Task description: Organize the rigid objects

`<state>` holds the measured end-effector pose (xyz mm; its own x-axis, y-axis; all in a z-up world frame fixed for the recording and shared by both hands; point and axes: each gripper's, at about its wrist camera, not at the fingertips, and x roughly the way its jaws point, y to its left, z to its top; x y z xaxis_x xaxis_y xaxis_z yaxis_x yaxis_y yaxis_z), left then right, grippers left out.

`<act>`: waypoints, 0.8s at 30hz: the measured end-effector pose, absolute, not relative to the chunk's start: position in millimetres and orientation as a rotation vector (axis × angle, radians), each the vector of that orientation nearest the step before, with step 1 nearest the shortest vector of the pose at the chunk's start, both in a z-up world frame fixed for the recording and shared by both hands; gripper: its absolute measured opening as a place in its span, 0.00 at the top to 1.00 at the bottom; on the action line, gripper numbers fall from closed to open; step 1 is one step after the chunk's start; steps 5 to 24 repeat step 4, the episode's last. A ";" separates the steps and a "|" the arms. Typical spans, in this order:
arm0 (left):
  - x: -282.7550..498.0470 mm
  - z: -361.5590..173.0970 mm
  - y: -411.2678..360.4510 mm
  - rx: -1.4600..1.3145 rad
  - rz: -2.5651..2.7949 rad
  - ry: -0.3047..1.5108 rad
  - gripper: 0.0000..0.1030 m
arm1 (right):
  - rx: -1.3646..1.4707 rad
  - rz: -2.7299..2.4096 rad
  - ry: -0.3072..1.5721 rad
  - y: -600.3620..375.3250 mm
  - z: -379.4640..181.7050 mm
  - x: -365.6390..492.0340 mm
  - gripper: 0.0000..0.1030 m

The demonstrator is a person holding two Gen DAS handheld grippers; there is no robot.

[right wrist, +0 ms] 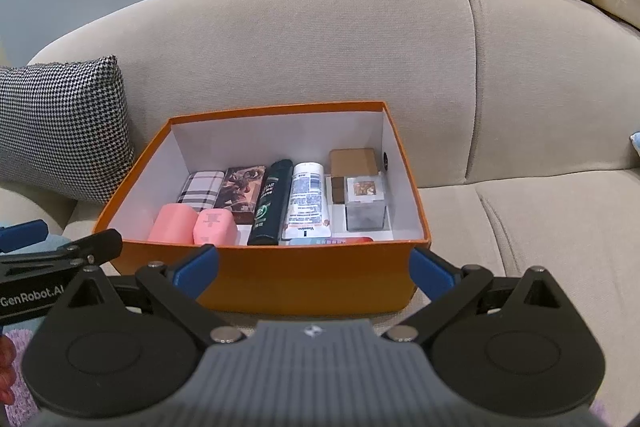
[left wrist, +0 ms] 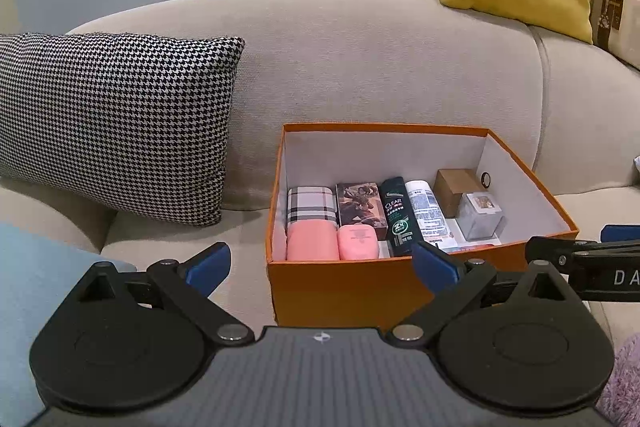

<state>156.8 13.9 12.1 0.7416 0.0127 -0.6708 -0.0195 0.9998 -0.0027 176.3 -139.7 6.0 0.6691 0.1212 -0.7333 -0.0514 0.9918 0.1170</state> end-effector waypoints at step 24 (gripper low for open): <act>156.0 13.3 15.6 -0.019 0.017 0.735 0.00 | 0.089 0.099 0.832 -139.5 6.6 176.6 0.02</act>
